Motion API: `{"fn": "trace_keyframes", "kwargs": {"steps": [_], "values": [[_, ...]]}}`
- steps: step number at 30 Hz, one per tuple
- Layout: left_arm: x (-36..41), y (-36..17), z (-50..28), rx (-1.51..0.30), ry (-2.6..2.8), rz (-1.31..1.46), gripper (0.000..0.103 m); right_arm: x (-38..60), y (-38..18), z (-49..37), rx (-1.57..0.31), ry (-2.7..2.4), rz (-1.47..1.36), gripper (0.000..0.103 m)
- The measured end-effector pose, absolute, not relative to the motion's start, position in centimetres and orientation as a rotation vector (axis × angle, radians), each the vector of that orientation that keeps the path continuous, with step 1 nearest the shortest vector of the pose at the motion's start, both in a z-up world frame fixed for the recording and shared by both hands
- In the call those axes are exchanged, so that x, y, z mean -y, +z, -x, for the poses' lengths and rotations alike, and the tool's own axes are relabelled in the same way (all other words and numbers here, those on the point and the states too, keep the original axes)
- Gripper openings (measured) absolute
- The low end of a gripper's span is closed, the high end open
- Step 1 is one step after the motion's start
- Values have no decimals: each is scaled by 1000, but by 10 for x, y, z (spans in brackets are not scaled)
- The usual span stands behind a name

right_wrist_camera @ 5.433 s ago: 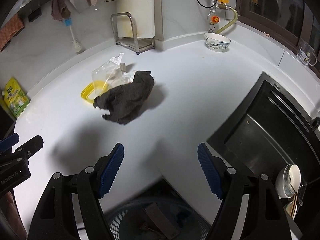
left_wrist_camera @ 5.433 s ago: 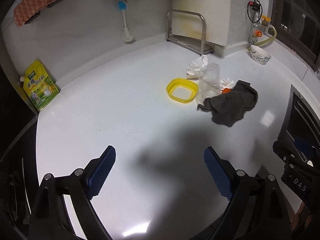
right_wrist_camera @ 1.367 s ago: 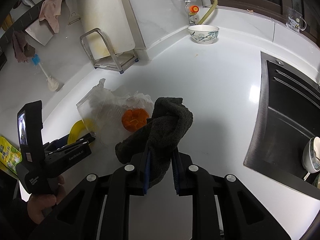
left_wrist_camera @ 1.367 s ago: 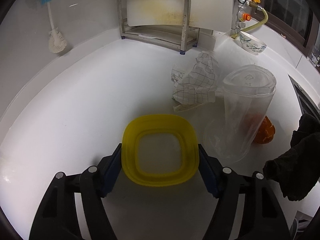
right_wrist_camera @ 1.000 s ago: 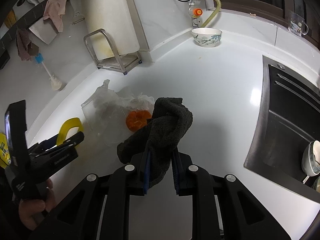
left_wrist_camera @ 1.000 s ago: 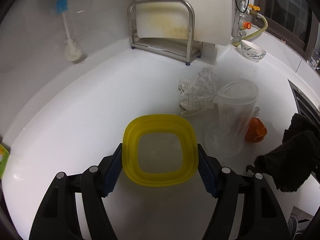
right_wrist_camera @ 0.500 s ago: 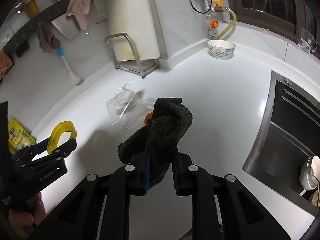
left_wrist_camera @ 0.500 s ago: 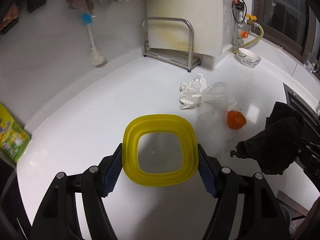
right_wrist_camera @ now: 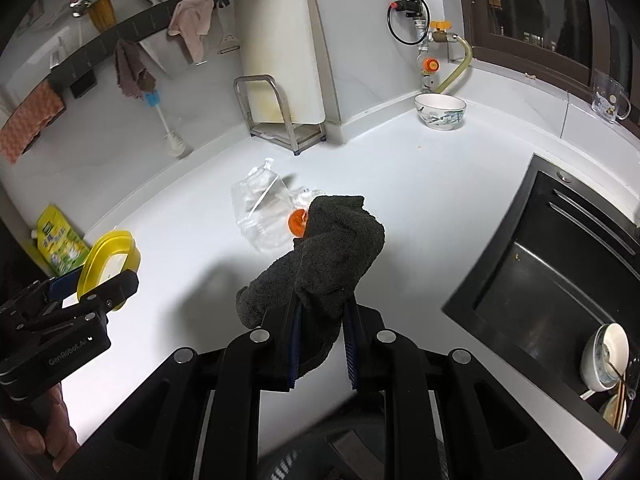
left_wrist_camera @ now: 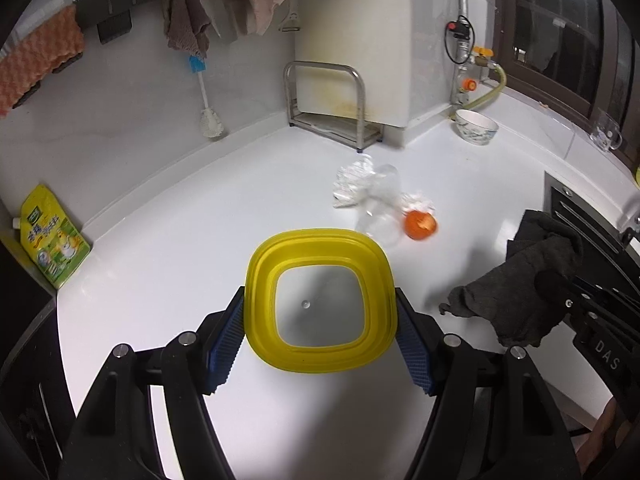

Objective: Collect trash
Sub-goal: 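Carry cloth and yellow lid over the bin and open both tools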

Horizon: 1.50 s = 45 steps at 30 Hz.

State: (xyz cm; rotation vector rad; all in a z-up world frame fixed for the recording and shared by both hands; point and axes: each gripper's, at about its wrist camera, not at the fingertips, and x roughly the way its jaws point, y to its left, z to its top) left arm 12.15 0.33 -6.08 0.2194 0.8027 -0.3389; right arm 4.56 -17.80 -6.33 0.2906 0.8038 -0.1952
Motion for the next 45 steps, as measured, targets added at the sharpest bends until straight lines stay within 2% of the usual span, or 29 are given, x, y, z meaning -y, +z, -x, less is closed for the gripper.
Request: {"fn": "trace_keyframes", "kwargs": {"steps": [25,45], "values": [[44,-79,37,-889,-343,-217,67,211,-82,118,-890,-129,-207,18],[63,-156,76,-1021,-380,-253,68,210,-154,155,-1060,-48,-209,18]]}}
